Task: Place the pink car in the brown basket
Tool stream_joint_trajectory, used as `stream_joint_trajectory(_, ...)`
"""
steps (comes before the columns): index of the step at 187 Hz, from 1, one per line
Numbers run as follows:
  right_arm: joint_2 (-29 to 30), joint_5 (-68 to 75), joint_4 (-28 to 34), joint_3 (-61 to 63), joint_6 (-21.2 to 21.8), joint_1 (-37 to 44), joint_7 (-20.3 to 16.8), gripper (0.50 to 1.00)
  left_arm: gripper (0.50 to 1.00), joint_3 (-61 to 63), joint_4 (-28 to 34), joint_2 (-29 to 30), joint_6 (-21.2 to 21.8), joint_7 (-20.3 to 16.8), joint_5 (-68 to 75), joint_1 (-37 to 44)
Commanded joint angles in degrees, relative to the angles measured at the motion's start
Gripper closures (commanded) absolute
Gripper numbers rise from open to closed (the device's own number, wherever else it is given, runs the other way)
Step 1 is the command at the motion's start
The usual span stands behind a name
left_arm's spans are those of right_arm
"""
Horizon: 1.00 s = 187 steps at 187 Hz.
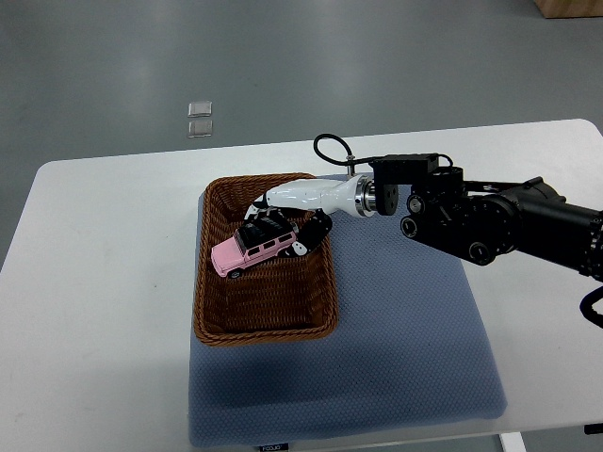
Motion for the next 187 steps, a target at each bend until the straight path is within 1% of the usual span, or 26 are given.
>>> stream_joint_trajectory(1, 0.0, 0.6, 0.1, 0.1, 0.1, -0.5, -0.1, 0.583, 0.500, 0.0, 0.0, 0.0, 0.0, 0.0, 0.0, 0.0)
stream_joint_trajectory(40, -0.7, 1.4, 0.1, 1.5, 0.4, -0.5, 0.0, 0.583, 0.500, 0.0, 0.0, 0.0, 0.0, 0.0, 0.0, 0.0)
stream_joint_trajectory(64, -1.8, 6.9, 0.1, 5.8, 1.4, -0.6, -0.7, 0.585, 0.500, 0.0, 0.0, 0.0, 0.0, 0.0, 0.0, 0.0)
stream_joint_trajectory(93, -6.2, 18.2, 0.1, 10.5, 4.7, -0.8, -4.5, 0.583, 0.500, 0.0, 0.0, 0.0, 0.0, 0.0, 0.0, 0.0)
stream_joint_trajectory(121, -10.0, 28.1, 0.1, 11.1, 6.8, -1.1, -5.4, 0.583, 0.500, 0.0, 0.0, 0.0, 0.0, 0.0, 0.0, 0.0)
stream_joint_trajectory(136, -11.6, 35.1, -0.3, 11.3, 6.8, -2.6, -6.4, 0.583, 0.500, 0.0, 0.0, 0.0, 0.0, 0.0, 0.0, 0.0)
stream_joint_trajectory(162, -11.9, 49.0, -1.8, 11.2, 6.8, -3.9, -8.0, 0.583, 0.500, 0.0, 0.0, 0.0, 0.1, 0.0, 0.0, 0.0)
stream_joint_trajectory(187, -11.9, 64.3, -3.8, 11.3, 7.2, -6.5, -11.1, 0.581, 0.500, 0.0, 0.0, 0.0, 0.0, 0.0, 0.0, 0.0)
